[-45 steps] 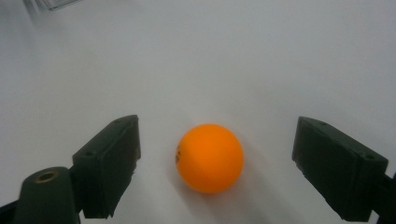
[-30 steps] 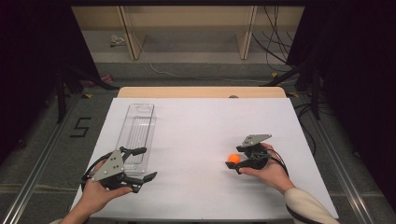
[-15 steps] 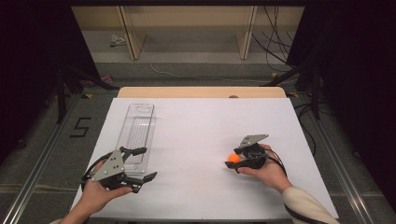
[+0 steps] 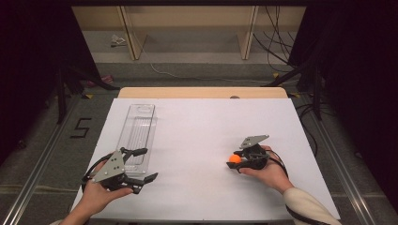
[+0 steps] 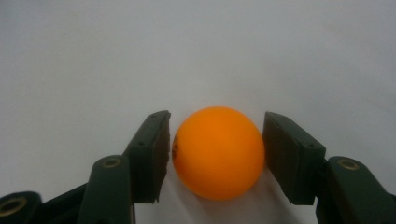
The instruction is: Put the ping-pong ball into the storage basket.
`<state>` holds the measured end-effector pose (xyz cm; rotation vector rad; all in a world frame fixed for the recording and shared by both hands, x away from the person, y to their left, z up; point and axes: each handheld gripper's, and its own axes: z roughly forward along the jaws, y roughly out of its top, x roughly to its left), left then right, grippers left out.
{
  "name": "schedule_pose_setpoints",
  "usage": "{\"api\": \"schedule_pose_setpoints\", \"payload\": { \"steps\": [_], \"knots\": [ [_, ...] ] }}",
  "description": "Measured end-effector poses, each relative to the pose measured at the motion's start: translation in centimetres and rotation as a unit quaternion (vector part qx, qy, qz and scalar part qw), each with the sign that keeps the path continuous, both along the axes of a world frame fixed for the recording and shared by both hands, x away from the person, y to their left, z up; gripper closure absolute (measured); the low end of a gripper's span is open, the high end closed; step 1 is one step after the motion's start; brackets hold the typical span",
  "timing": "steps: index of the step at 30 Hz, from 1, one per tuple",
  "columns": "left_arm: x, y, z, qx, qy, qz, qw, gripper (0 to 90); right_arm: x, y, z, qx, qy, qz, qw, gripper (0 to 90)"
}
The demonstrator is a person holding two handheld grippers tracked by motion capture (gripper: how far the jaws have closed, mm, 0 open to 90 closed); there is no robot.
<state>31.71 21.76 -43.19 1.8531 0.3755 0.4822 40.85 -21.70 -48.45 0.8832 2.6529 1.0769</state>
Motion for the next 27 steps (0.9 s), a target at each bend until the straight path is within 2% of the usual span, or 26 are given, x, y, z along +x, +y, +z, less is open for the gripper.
{"api": "schedule_pose_setpoints", "payload": {
  "steps": [6,14,27],
  "knots": [
    [0.00,0.00,-0.01,0.000,0.000,0.000,1.0000,16.1,-0.03,0.09,-0.02,-0.003,0.000,0.004,1.0000,50.7],
    [0.00,0.00,0.00,0.000,0.000,-0.001,1.0000,16.1,-0.05,0.10,0.07,-0.002,-0.001,0.006,1.0000,51.1],
    [-0.02,-0.01,0.00,0.000,0.000,-0.001,1.0000,16.1,-0.14,0.14,0.93,0.018,-0.013,0.005,0.9997,51.2]
  ]
}}
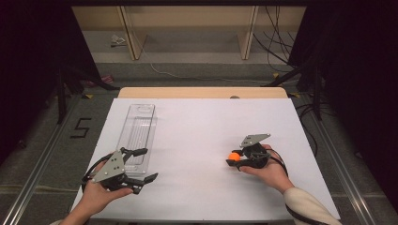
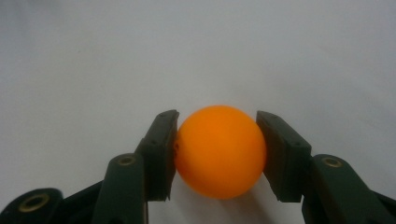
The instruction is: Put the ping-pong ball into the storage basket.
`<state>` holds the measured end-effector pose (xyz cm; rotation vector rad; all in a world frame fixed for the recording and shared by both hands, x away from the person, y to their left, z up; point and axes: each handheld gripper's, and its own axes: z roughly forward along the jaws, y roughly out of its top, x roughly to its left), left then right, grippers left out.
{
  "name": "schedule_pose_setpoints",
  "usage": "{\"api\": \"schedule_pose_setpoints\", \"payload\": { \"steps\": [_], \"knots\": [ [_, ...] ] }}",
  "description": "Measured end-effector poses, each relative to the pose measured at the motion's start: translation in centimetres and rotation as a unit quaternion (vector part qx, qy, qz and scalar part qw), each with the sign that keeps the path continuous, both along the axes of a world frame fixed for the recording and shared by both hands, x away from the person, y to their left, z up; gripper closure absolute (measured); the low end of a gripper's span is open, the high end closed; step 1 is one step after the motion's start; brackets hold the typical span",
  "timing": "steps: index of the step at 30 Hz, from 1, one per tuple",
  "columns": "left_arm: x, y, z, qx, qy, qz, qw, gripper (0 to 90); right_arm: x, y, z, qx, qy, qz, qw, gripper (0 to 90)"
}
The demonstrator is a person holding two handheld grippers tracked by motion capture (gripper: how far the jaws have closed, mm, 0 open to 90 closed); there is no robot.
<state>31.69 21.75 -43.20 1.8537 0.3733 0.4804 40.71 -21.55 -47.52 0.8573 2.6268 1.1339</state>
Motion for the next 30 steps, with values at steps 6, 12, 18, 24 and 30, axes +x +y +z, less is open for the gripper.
{"api": "schedule_pose_setpoints", "payload": {
  "steps": [6,12,18,24,30],
  "knots": [
    [0.0,0.0,0.0,0.000,0.000,0.001,1.0000,16.1,0.0,0.0,0.3,0.006,-0.005,0.001,1.0000,51.2],
    [0.0,0.0,0.0,0.001,0.000,0.000,1.0000,16.1,-0.1,0.1,0.8,0.013,-0.016,0.000,0.9998,51.3],
    [0.0,0.0,0.0,0.000,0.000,0.000,1.0000,16.1,-0.1,0.1,1.2,0.020,-0.024,-0.002,0.9995,51.3],
    [0.0,0.0,0.0,0.000,0.000,0.000,1.0000,16.1,0.0,0.1,1.5,0.025,-0.030,-0.002,0.9992,51.3],
    [0.0,0.0,0.0,0.000,0.000,0.000,1.0000,16.1,0.0,0.1,1.8,0.029,-0.035,-0.004,0.9990,51.3]
  ]
}}
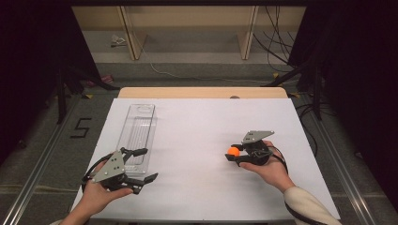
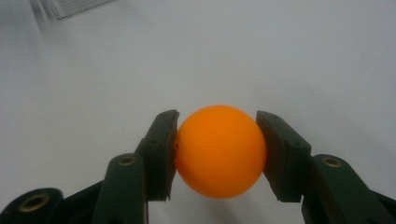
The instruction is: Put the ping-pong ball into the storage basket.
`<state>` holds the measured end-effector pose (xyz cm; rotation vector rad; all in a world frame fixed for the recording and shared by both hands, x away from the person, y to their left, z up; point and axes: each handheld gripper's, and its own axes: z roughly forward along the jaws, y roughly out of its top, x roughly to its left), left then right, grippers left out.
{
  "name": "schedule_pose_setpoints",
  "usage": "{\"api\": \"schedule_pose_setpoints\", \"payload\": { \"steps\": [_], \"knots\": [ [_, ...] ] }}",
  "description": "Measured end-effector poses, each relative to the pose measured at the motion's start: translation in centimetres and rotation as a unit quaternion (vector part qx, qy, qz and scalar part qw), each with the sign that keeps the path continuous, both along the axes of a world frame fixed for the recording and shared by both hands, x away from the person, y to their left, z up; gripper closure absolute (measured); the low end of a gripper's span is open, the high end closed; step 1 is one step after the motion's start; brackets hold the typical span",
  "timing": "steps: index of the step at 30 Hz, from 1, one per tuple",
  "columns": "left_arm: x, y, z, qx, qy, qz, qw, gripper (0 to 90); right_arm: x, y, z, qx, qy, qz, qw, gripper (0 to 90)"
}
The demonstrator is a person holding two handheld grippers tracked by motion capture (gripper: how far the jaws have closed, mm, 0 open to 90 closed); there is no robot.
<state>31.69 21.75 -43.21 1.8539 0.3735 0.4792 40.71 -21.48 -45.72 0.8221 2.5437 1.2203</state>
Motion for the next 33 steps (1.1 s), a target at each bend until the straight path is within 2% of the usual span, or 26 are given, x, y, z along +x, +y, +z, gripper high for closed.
{"api": "schedule_pose_setpoints", "payload": {
  "steps": [13,33],
  "knots": [
    [0.0,0.0,0.0,0.000,0.000,0.000,1.0000,16.1,0.7,0.8,0.7,0.011,-0.011,0.002,0.9999,51.3],
    [0.0,0.0,0.0,0.001,0.000,-0.001,1.0000,16.1,1.3,1.7,0.9,0.015,-0.016,0.006,0.9997,51.3]
  ]
}}
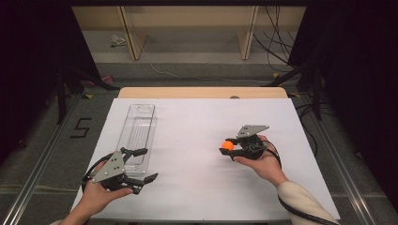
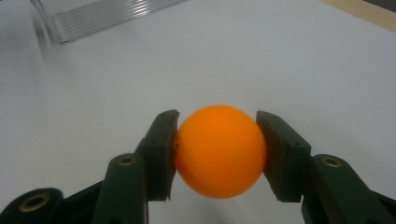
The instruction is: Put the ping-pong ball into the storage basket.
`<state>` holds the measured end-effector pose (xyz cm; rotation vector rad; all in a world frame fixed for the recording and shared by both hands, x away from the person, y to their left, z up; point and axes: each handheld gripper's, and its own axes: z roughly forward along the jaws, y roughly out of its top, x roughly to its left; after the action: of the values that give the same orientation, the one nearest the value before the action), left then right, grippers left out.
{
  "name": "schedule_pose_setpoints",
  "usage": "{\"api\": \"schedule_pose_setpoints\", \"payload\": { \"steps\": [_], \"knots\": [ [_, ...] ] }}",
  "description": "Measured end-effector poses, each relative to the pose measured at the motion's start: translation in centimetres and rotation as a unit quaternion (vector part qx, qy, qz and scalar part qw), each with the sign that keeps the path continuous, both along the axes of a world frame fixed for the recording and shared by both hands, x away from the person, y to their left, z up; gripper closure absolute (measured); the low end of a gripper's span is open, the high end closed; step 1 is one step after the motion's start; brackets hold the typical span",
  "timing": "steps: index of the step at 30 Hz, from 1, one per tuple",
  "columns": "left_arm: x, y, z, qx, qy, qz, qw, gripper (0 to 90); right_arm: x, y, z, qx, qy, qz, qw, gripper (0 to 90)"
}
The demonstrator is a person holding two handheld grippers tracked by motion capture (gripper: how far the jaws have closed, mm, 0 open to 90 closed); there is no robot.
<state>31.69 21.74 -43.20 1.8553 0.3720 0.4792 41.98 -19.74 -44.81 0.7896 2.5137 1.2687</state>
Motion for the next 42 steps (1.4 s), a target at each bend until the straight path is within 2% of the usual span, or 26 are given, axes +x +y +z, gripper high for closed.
{"api": "schedule_pose_setpoints", "payload": {
  "steps": [42],
  "knots": [
    [0.0,0.0,0.0,-0.001,0.000,0.000,1.0000,16.1,1.0,2.1,0.4,0.005,-0.011,0.012,0.9999,51.4]
  ]
}}
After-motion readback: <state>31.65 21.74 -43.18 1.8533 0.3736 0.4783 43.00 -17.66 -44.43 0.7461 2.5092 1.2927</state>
